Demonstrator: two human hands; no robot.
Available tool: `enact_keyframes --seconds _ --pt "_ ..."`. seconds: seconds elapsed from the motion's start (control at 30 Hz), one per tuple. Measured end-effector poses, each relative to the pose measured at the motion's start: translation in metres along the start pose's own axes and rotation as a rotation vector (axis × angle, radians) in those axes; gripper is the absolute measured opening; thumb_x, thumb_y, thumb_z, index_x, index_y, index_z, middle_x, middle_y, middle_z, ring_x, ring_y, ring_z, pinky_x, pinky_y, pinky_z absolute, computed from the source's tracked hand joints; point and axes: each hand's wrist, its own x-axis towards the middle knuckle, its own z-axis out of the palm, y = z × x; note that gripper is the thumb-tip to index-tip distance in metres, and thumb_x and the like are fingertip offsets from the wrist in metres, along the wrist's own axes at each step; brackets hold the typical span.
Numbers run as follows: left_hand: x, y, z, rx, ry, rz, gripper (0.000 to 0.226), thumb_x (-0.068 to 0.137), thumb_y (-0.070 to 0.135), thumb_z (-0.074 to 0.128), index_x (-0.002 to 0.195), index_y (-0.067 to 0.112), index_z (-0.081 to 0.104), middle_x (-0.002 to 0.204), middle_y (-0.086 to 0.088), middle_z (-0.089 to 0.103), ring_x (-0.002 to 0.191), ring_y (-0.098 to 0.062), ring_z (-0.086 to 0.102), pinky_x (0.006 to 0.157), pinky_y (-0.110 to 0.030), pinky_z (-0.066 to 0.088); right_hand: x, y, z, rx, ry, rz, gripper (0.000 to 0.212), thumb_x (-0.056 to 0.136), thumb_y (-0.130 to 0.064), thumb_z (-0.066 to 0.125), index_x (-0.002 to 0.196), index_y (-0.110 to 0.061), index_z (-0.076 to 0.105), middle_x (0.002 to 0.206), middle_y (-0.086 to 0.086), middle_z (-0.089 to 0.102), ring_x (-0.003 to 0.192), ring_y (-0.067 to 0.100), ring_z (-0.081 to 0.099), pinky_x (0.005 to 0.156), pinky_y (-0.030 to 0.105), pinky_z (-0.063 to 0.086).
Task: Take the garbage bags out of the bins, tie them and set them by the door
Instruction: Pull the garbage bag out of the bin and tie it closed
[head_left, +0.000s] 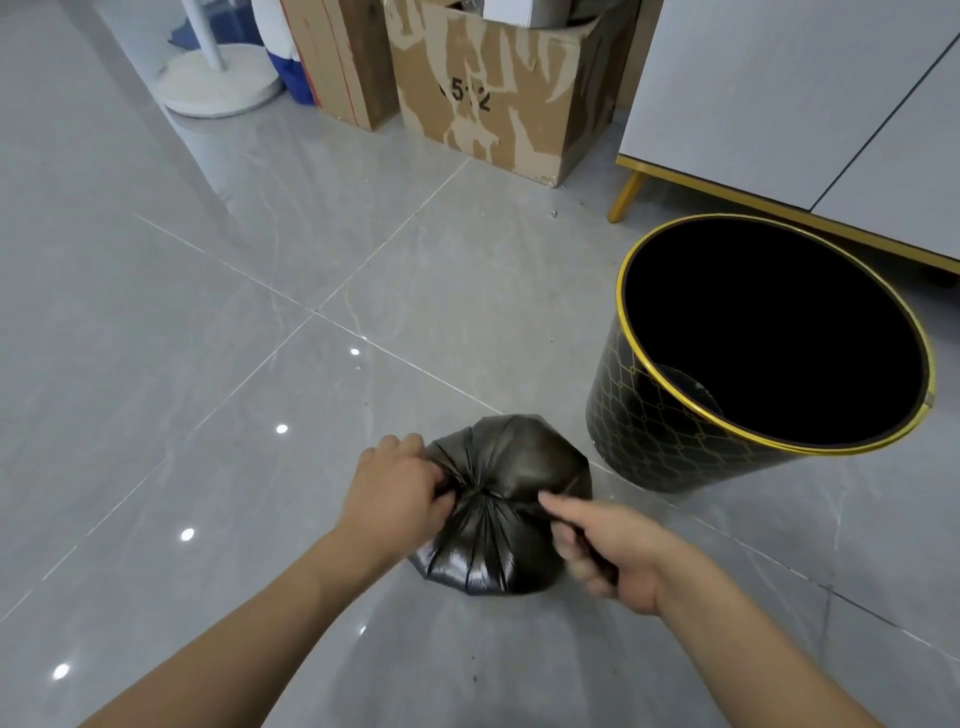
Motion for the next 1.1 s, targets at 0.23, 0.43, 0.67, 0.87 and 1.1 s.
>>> enact_keyframes --seconds 0.23,0.43,0.67,0.87,1.1 --pt "-0.009 0.024 0.005 -0.237 -0.150 0.230 0.026 0.087 0.033 0.047 0.068 0.016 0.056 0.090 0.000 0.047 0.089 -0.020 0.048 0.079 -0.029 0.041 0.015 -0.014 0.036 0.608 0.001 -0.258 0.027 0.099 -0.027 0.048 0.103 -0.008 0.068 0.055 -0.005 0.034 0.042 0.008 0.027 0.035 0.019 0.019" --pt "-0.020 0.014 0.003 -0.711 -0.220 0.219 0.031 0.090 0.034 0.036 0.091 0.013 0.058 0.095 0.000 0.057 0.091 -0.014 0.056 0.082 -0.038 0.047 0.024 0.001 0.033 0.219 0.266 -0.352 0.019 0.093 -0.021 0.057 0.087 -0.013 0.074 0.080 0.002 0.056 0.074 0.023 0.056 0.068 0.035 0.049" --pt "-0.015 0.013 -0.012 -0.656 -0.079 0.227 0.024 0.098 0.032 0.040 0.084 0.017 0.054 0.079 0.003 0.061 0.075 -0.014 0.054 0.070 -0.036 0.046 0.029 0.011 0.028 -0.451 0.367 -0.466 0.018 0.093 -0.025 0.051 0.085 -0.031 0.067 0.101 -0.010 0.063 0.098 0.007 0.059 0.093 0.031 0.045" --pt "0.011 0.013 -0.016 -0.434 0.153 0.362 0.029 0.091 0.034 0.038 0.094 0.017 0.061 0.105 0.007 0.063 0.110 -0.014 0.046 0.102 -0.027 0.030 0.016 0.008 0.030 -0.821 0.340 -0.563 0.039 0.082 -0.052 0.052 0.065 -0.020 0.036 0.076 -0.004 0.043 0.067 0.013 0.049 0.059 0.033 0.038" --pt "0.019 0.016 -0.016 -0.686 -0.034 0.242 0.016 0.100 0.023 0.047 0.105 0.018 0.061 0.113 0.012 0.065 0.116 0.006 0.045 0.114 -0.018 0.012 0.009 0.002 0.021 -1.101 0.420 -0.708 0.018 0.090 -0.042 0.045 0.091 -0.025 0.050 0.092 -0.008 0.049 0.086 0.019 0.057 0.068 0.033 0.041"
